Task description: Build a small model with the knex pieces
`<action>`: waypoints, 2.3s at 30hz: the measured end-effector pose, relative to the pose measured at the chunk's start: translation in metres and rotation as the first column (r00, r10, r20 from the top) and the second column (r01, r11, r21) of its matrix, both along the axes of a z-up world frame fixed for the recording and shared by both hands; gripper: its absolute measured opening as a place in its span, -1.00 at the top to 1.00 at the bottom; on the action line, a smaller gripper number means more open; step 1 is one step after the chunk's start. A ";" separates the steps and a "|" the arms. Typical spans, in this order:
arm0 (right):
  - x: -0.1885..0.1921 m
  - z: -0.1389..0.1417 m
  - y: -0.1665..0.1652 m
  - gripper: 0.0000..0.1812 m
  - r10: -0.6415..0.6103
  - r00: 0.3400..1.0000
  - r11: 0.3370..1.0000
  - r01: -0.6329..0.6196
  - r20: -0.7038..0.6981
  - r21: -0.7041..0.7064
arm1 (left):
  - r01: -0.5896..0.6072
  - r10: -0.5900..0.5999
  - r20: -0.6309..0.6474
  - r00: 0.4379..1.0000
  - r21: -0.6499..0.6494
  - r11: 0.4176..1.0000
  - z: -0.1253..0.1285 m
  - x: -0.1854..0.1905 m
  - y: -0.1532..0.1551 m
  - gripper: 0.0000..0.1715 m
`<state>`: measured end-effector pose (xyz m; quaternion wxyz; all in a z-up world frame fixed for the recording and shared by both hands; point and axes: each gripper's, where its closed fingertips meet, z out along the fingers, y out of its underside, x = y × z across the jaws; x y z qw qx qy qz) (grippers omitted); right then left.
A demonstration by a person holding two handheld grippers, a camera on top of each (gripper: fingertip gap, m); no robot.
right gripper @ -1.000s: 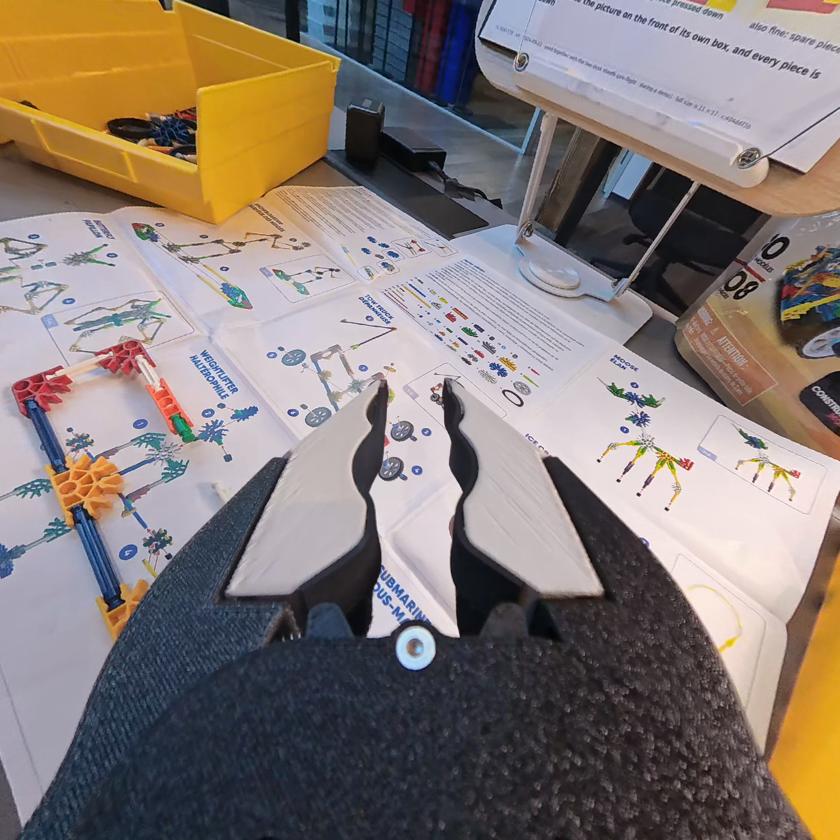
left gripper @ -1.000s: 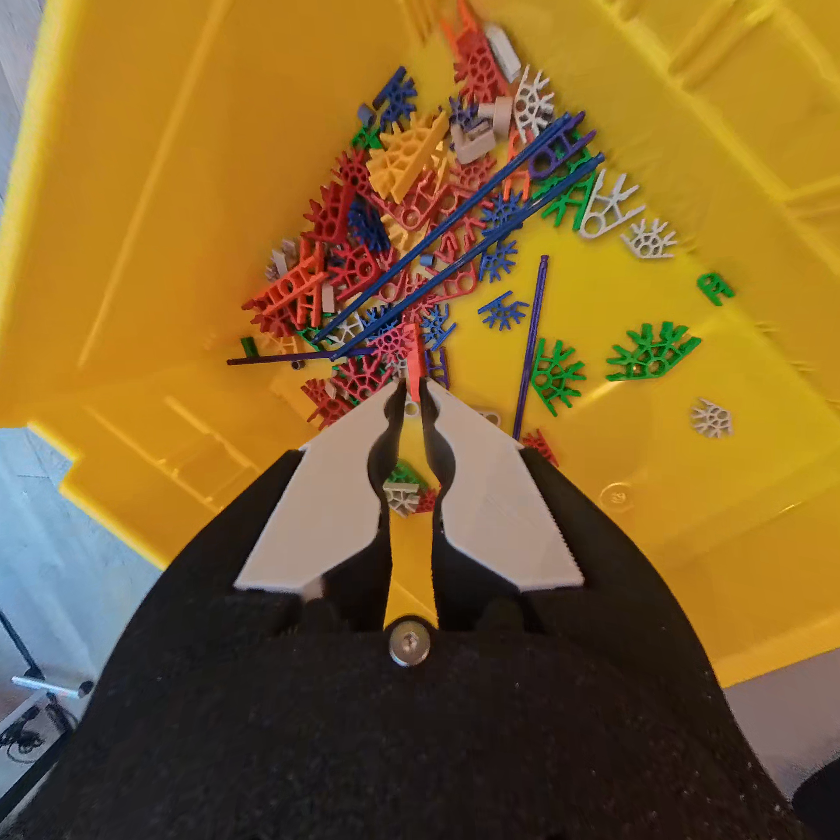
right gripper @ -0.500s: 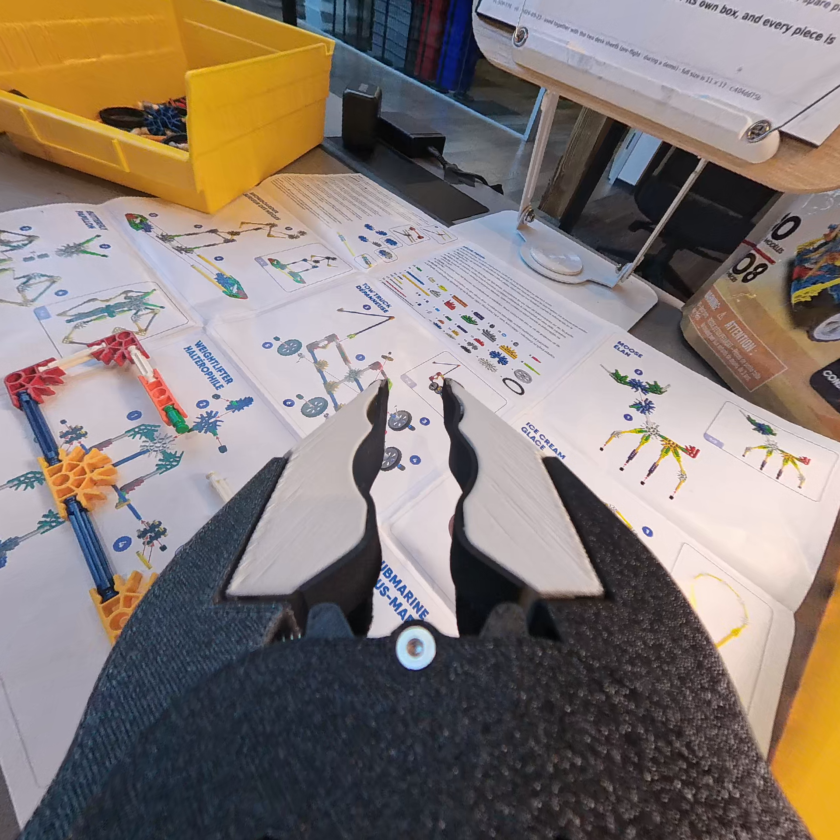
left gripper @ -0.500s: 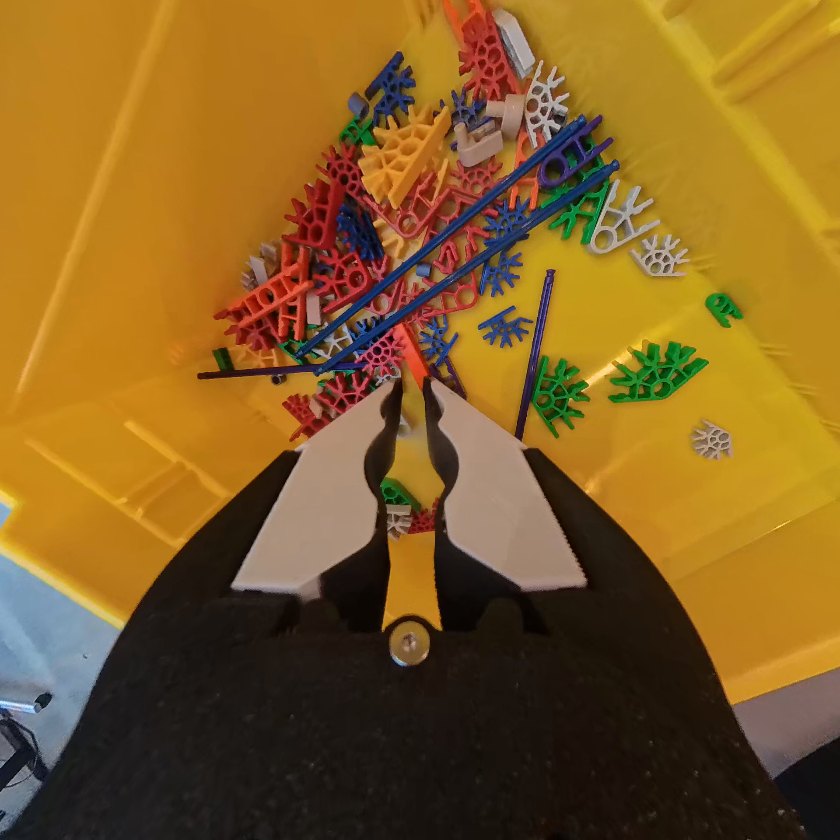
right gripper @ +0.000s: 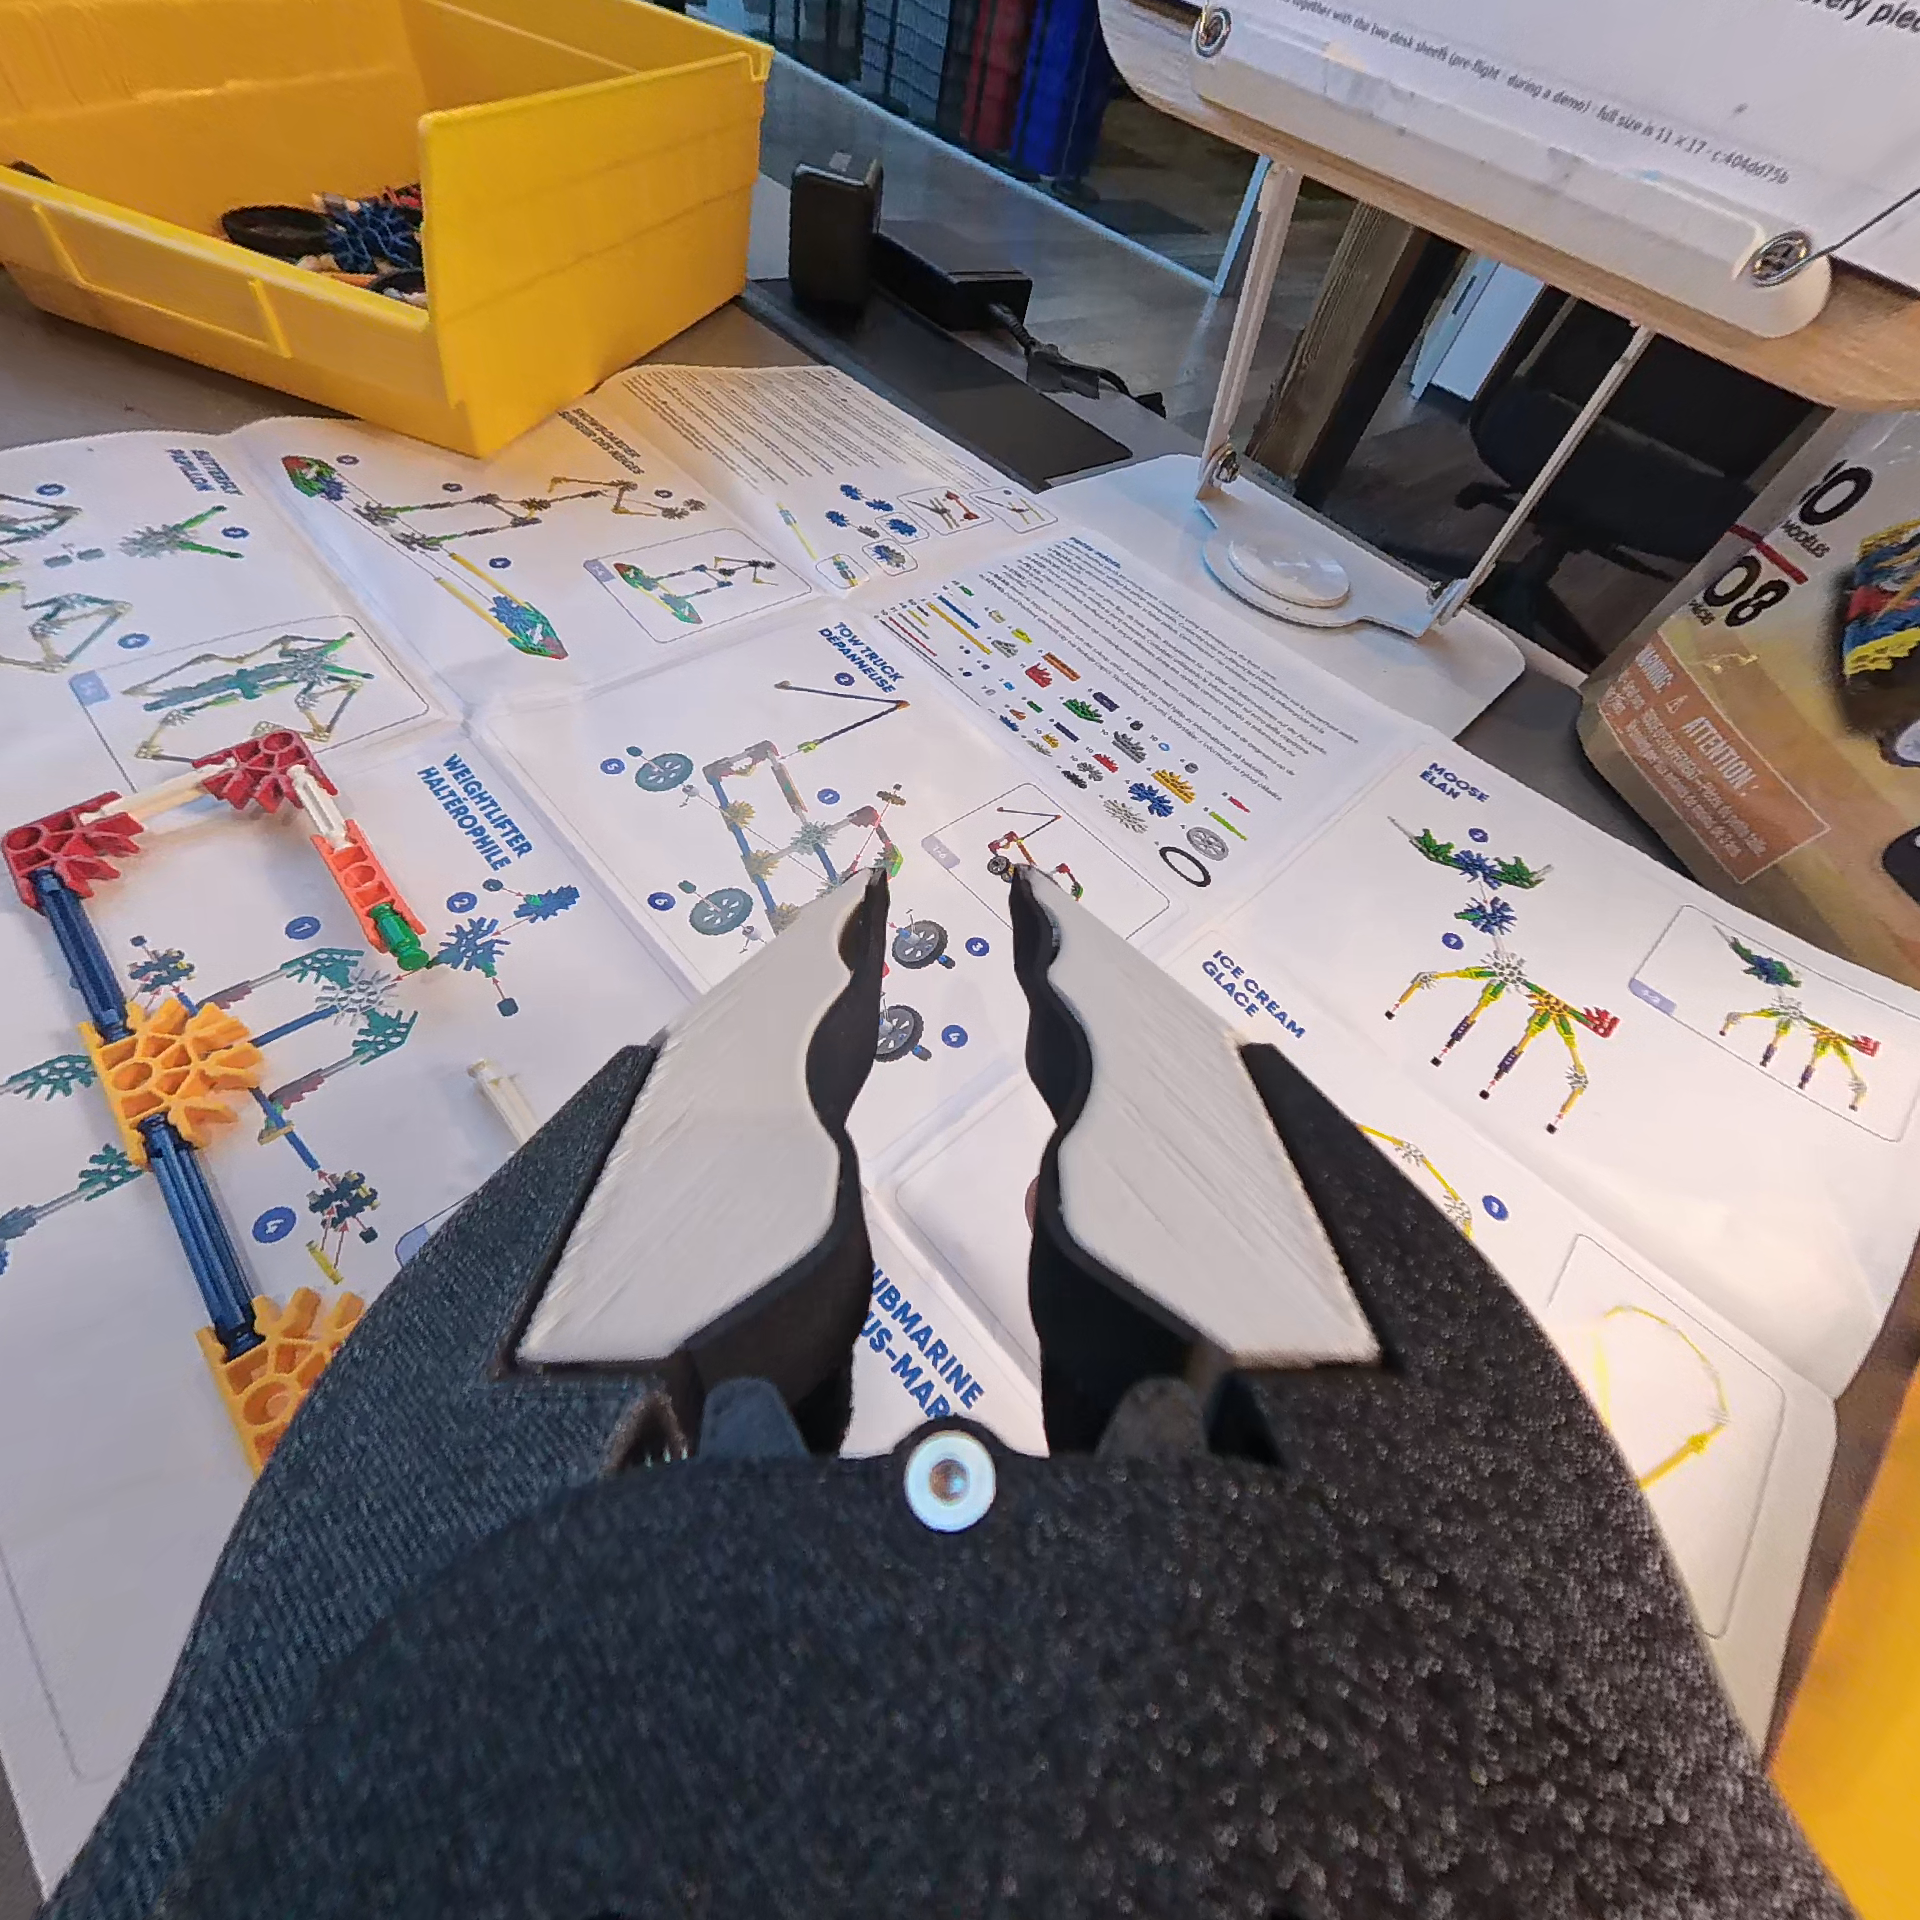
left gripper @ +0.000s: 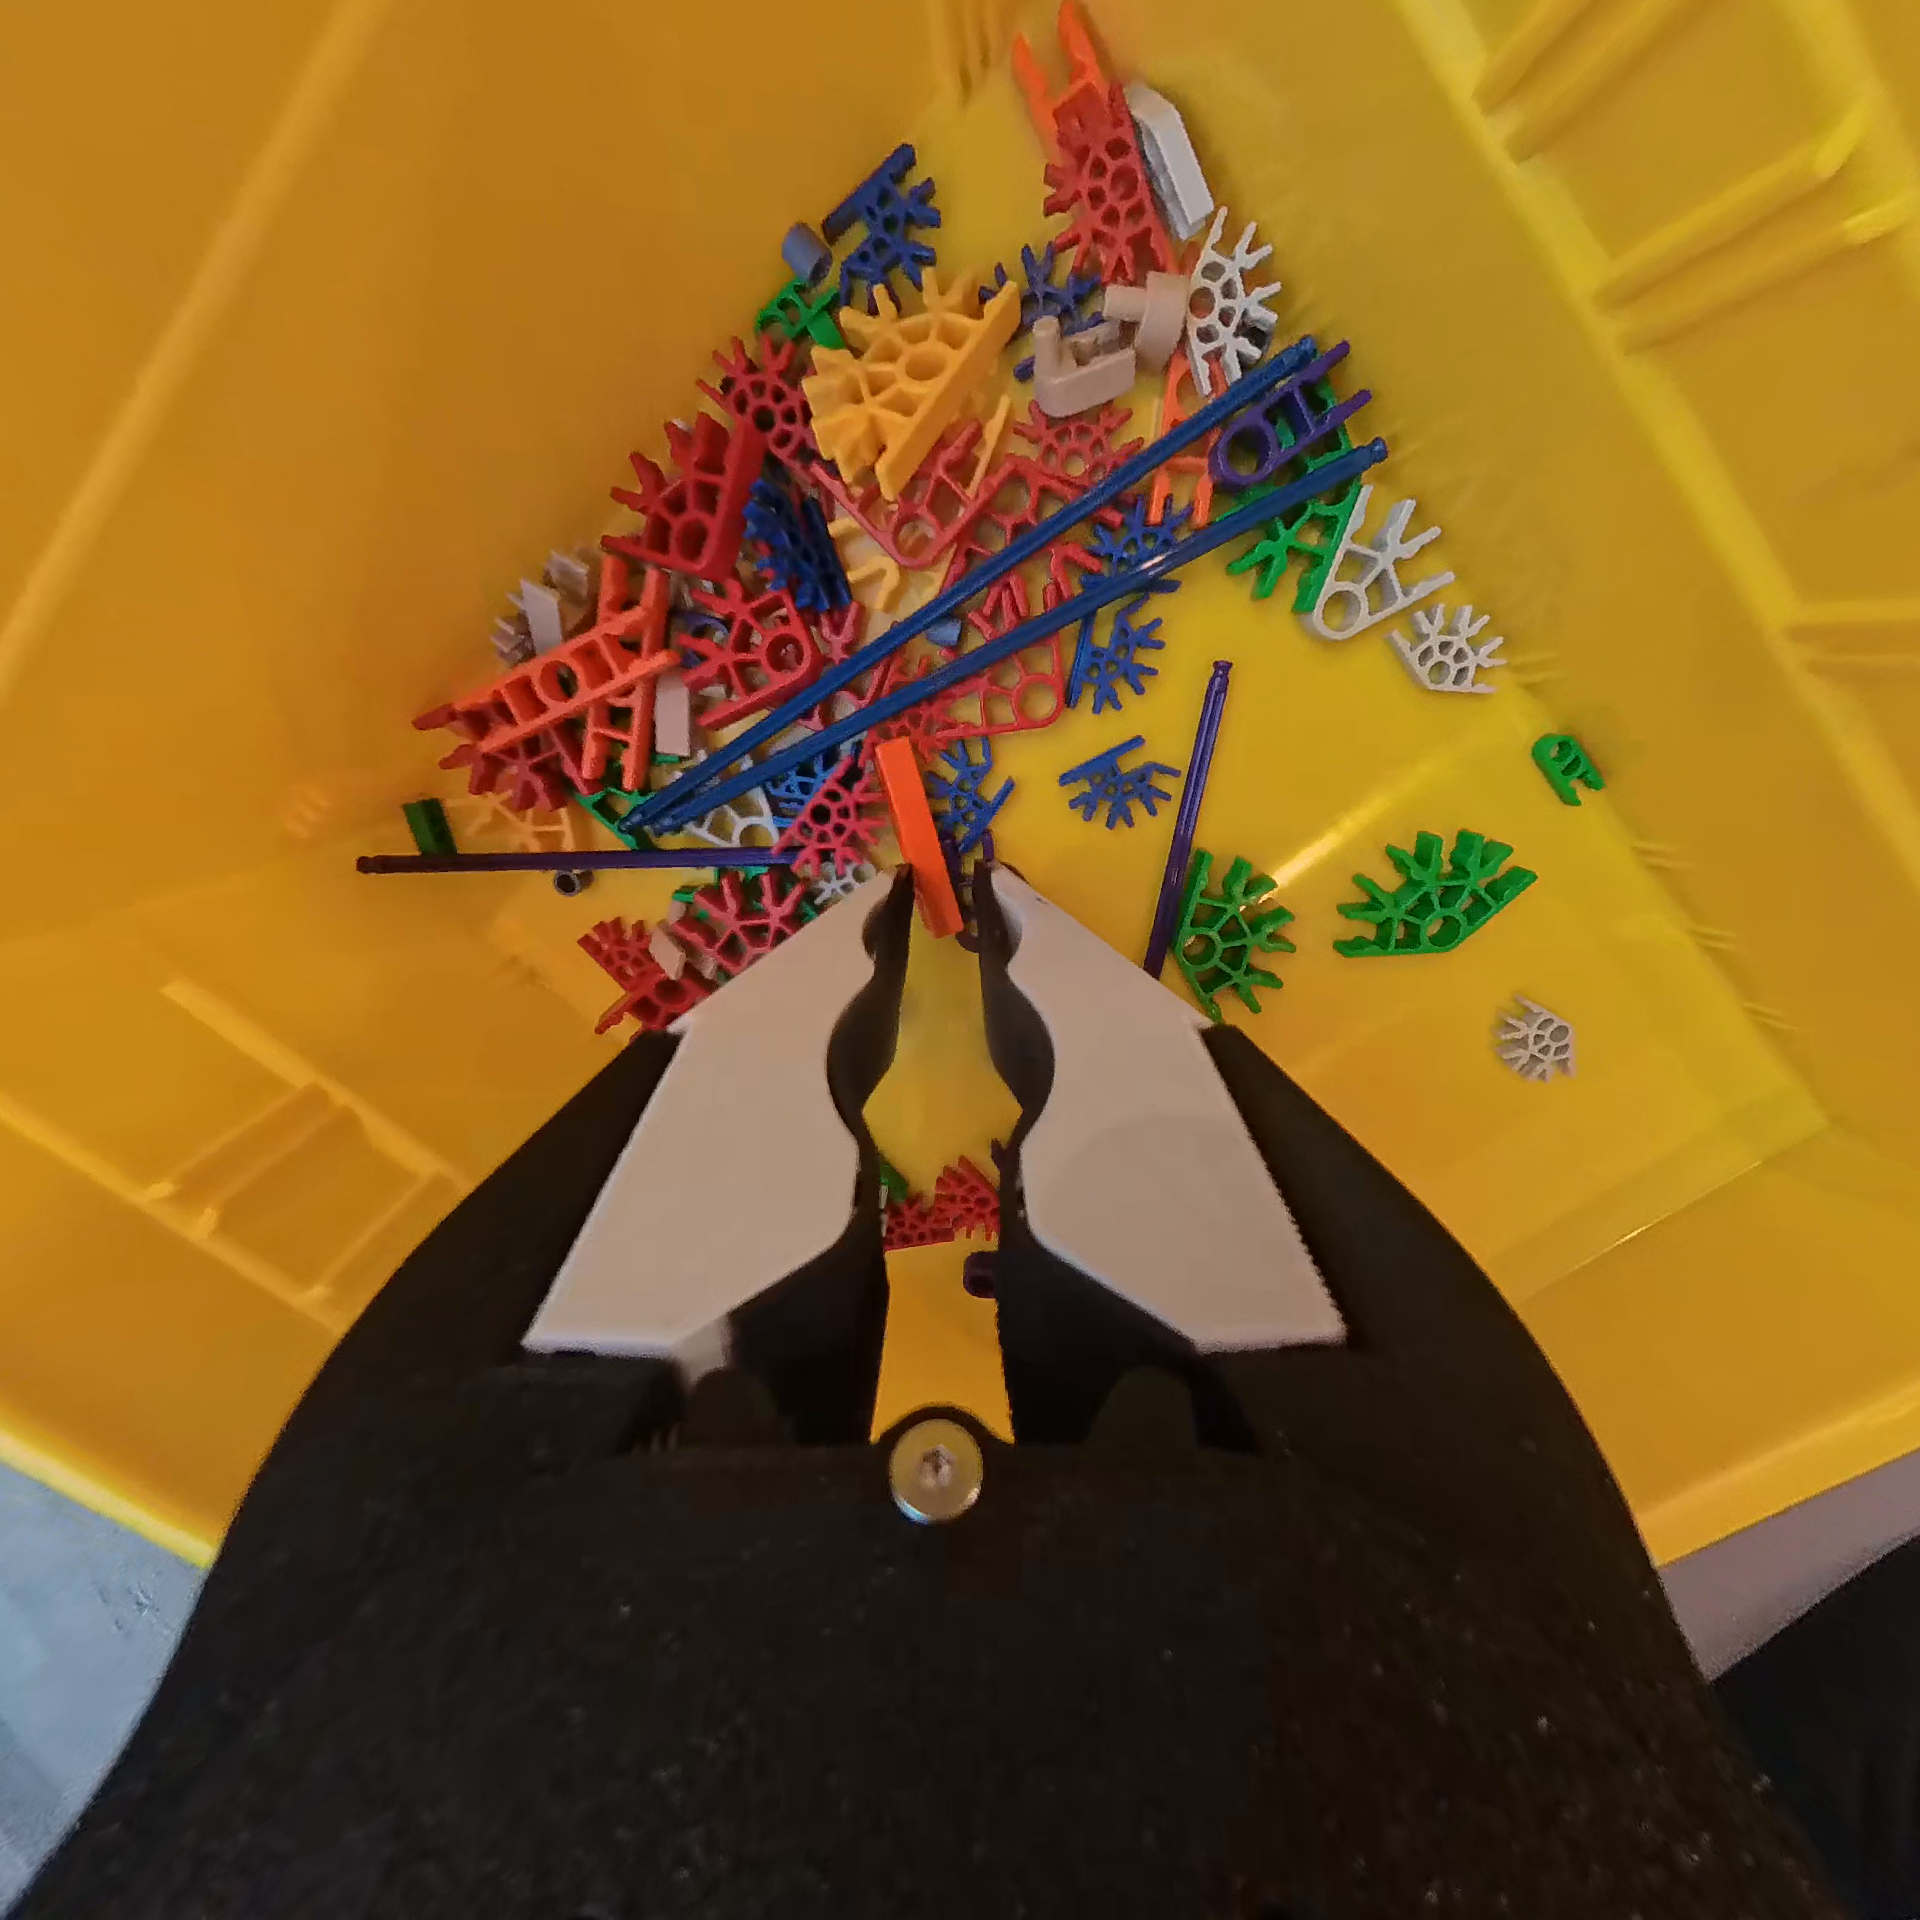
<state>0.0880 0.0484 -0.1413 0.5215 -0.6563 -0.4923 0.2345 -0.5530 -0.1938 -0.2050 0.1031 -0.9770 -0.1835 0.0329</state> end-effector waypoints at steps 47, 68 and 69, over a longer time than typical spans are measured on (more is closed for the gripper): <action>-0.056 -0.001 -0.172 0.68 0.597 0.745 0.689 -0.666 0.297 0.284 | 0.714 -0.886 0.444 -0.135 0.664 0.224 0.055 0.590 0.056 0.95; -0.029 -0.040 -0.090 0.90 0.445 0.868 0.891 -0.405 0.220 -0.204 | 0.852 -0.971 -0.126 0.202 0.511 0.111 0.009 0.530 0.125 0.65; -0.031 -0.043 -0.094 0.90 0.467 0.852 0.880 -0.422 0.236 -0.218 | 0.852 -0.974 -0.119 0.193 0.512 0.107 0.005 0.531 0.122 0.66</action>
